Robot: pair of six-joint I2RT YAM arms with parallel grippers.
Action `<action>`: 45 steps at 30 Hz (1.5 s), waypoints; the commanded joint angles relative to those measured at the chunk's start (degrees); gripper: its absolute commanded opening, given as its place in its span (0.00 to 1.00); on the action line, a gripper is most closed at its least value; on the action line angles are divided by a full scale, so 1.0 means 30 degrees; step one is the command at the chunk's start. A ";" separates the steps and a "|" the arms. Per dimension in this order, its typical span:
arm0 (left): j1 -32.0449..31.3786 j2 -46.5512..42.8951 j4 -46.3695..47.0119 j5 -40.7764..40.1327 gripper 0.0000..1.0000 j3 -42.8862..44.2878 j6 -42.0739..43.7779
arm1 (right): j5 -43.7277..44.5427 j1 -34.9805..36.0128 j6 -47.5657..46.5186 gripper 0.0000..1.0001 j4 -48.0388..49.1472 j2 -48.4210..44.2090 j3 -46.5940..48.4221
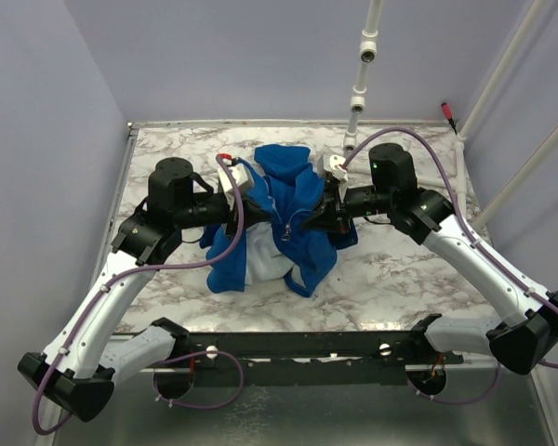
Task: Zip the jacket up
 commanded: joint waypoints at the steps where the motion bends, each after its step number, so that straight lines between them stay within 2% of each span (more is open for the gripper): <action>1: -0.0131 -0.0269 0.0657 0.0001 0.00 -0.0588 -0.0343 | -0.0076 0.0426 -0.0116 0.01 -0.0744 0.0257 0.1041; 10: -0.0250 -0.0344 0.0657 -0.0103 0.00 -0.0851 0.0030 | 0.0520 0.0776 -0.0245 0.01 -0.1822 0.0853 0.1751; 45: -0.0258 -0.0578 0.0809 -0.0586 0.00 -0.1205 0.0669 | 0.1093 0.0853 0.1196 0.01 -0.0469 0.0824 0.1673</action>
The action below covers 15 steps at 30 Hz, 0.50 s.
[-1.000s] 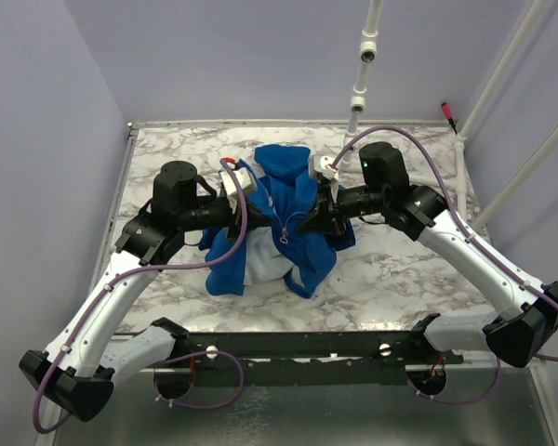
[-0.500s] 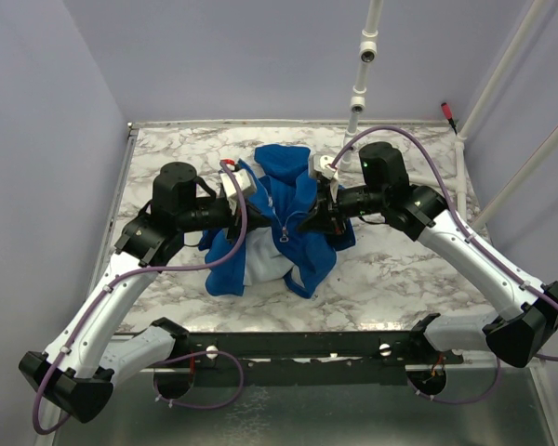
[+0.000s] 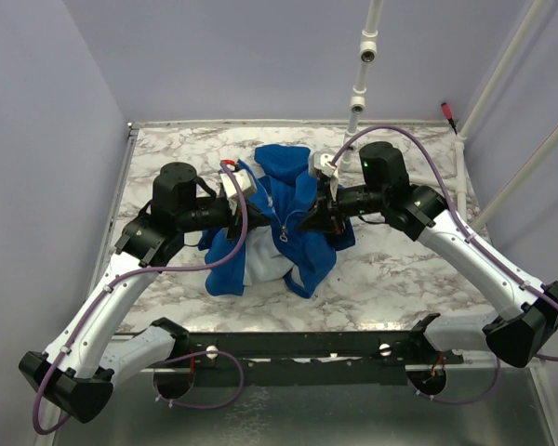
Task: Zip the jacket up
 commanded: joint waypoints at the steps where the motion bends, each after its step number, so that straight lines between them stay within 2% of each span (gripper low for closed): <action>1: -0.0128 -0.0396 0.0608 -0.0194 0.00 -0.0134 0.0170 | 0.0069 0.0185 0.0503 0.01 0.0860 -0.0036 0.0652; 15: -0.0112 -0.0429 0.0651 -0.0182 0.00 -0.0192 0.0271 | 0.0401 0.0213 0.0842 0.01 0.1229 -0.0050 0.0705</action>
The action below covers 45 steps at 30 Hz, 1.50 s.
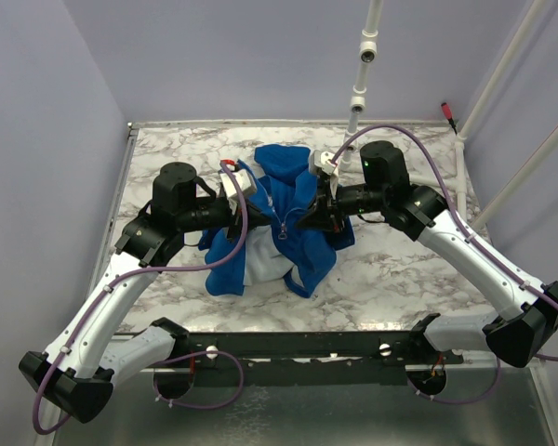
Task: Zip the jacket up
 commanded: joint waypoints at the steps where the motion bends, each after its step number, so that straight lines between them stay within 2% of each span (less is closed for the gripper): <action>1: -0.0119 -0.0448 0.0527 -0.0114 0.00 -0.0170 0.0232 | 0.0202 0.0206 0.0384 0.01 0.0791 -0.0077 0.0692; 24: -0.0113 -0.0593 0.0527 -0.0346 0.00 -0.0229 0.0409 | 0.0423 0.0202 0.1431 0.01 0.1737 -0.0863 0.0173; 34: -0.0082 -0.0517 0.1098 -0.0528 0.00 0.0118 -0.0309 | 0.0103 0.0212 0.0733 0.01 -0.0196 -0.0474 -0.0254; 45: -0.0018 -0.0456 0.1347 -0.0714 0.00 -0.0140 -0.0397 | 0.0633 0.0560 0.0215 0.01 -0.0284 -0.0672 -0.0203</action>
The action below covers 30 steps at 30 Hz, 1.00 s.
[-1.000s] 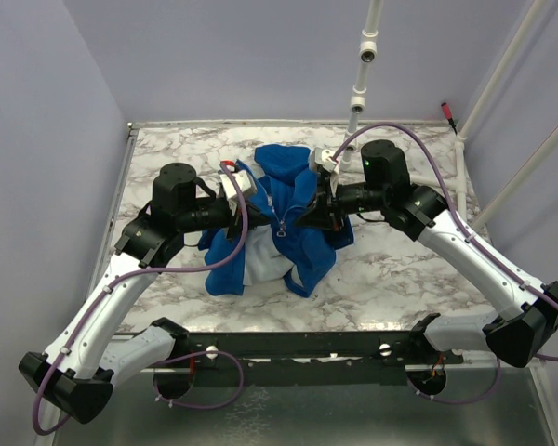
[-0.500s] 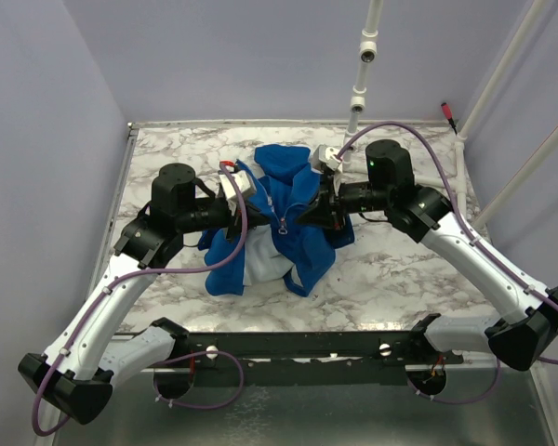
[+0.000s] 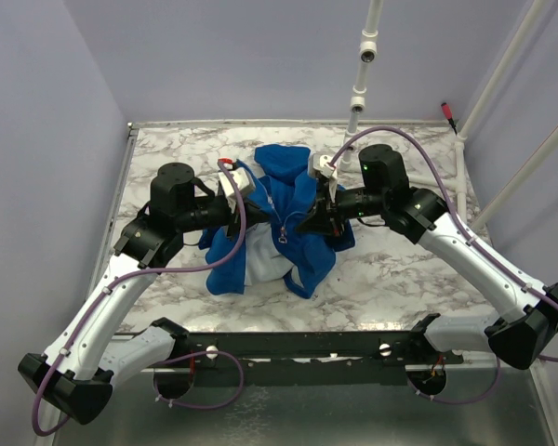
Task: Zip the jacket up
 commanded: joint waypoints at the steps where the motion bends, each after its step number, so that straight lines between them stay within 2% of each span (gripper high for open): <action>1: -0.0023 -0.0265 0.0772 -0.0190 0.00 -0.0068 -0.0154 | 0.0443 0.0192 -0.0189 0.01 0.0062 -0.0453 -0.0008; 30: -0.0009 -0.0236 0.0754 -0.0190 0.00 -0.0110 0.0106 | 0.0955 0.0169 0.0685 0.01 0.1731 -0.0811 -0.0152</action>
